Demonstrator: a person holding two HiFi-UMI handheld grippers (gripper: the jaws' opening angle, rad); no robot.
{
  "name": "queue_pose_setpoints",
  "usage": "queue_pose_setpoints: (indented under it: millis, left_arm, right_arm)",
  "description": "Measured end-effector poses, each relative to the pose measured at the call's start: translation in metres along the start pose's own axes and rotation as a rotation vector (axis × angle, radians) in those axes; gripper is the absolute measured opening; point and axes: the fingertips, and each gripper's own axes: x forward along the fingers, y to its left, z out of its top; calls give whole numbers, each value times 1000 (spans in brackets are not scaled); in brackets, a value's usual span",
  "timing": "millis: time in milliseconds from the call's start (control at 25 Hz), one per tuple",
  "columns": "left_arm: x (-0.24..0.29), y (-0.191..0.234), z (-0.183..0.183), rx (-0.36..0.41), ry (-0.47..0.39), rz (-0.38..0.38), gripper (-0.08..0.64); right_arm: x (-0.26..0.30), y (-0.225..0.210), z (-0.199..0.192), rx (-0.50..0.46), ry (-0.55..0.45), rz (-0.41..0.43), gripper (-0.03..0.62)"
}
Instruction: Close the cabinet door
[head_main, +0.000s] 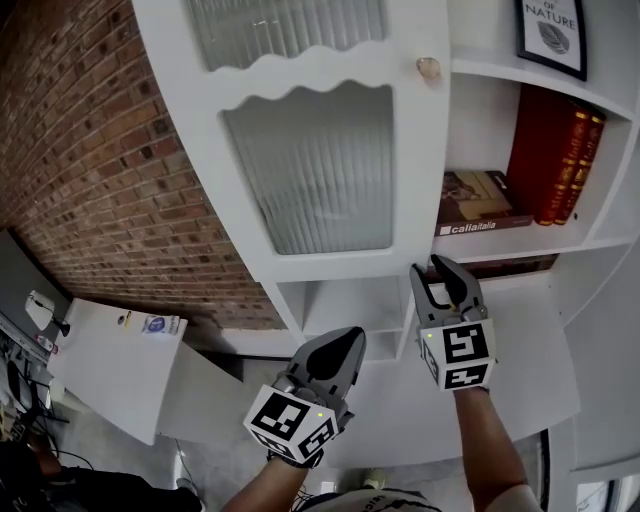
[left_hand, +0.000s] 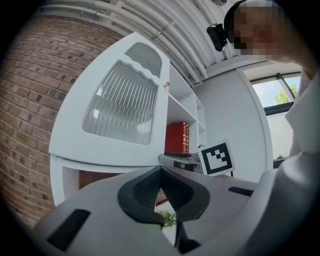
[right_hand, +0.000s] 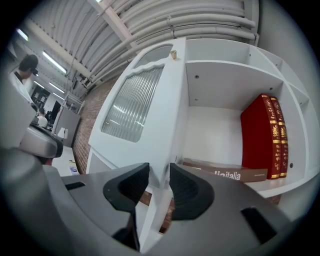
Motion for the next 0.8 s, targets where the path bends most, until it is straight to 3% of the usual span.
queue_pose_setpoints:
  millis: [480, 800]
  left_arm:
    - [-44, -7, -1, -16, 7, 8, 11]
    - [-93, -2, -5, -31, 14, 13, 11]
  right_arm:
    - [-45, 17, 1, 61, 2, -26, 123]
    - [-82, 83, -7, 211, 10, 75, 114]
